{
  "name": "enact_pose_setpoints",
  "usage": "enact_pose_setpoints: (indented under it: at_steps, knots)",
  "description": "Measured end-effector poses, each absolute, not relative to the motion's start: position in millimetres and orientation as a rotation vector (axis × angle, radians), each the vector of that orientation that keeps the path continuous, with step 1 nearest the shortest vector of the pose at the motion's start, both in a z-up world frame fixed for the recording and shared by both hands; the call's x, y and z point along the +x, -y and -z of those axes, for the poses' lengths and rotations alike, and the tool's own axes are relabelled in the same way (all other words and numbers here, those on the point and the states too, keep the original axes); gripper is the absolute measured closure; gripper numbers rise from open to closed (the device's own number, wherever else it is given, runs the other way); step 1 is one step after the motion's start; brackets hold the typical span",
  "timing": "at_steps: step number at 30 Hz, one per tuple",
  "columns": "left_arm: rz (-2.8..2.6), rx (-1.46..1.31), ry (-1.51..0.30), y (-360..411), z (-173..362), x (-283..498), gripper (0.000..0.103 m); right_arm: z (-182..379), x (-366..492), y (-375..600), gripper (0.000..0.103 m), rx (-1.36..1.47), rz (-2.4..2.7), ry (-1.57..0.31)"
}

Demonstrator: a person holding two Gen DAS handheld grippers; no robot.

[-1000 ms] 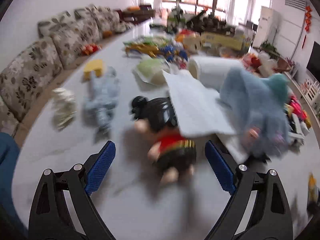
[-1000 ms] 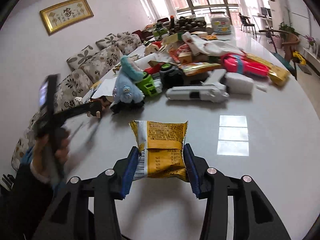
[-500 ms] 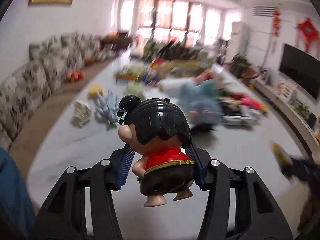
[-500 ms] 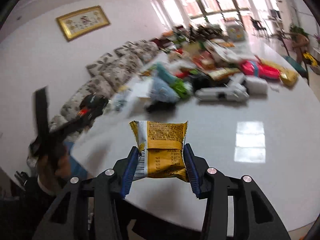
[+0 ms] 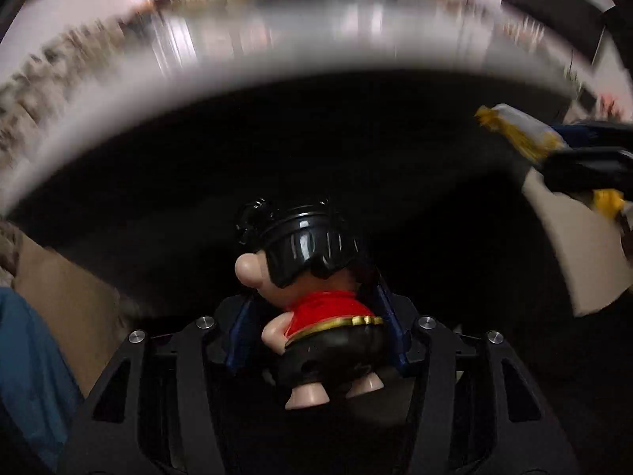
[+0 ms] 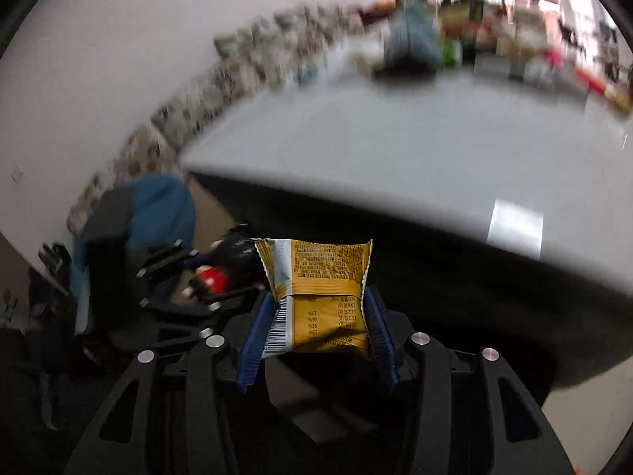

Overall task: Collect trash
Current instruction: 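Lower the snack packet and doll into the bin and open both grippers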

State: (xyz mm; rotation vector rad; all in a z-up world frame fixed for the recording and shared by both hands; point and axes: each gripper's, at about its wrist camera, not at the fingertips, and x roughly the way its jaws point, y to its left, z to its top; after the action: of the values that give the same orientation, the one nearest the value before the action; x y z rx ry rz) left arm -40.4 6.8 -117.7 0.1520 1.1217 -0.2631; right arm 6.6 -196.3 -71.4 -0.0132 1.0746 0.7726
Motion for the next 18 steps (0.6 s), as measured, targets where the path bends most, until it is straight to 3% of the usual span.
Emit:
enact_pose_setpoints:
  at_steps: [1,2,4,7,13,15,18]
  knots:
    - [0.278,0.150,-1.159,-7,130,-36,0.033,86,9,192,0.037,-0.026,-0.764,-1.107]
    - [0.275,0.159,-1.196,-8,146,-29,0.029,110,14,188,0.029,-0.042,-0.751,-1.161]
    - [0.280,0.172,-1.249,-8,171,-16,0.027,142,22,184,0.031,-0.081,-0.703,-1.226]
    - [0.270,0.170,-1.281,-11,183,-8,0.027,144,24,189,0.035,-0.070,-0.697,-1.247]
    - [0.312,0.098,-1.107,-27,113,-22,0.027,33,18,222,0.032,-0.010,-0.801,-0.976]
    - [0.330,0.094,-1.010,-26,82,-26,0.020,-8,43,236,0.023,-0.043,-0.731,-0.845]
    - [0.327,0.083,-0.872,-28,34,-21,0.015,-32,103,253,0.022,-0.116,-0.608,-0.734]
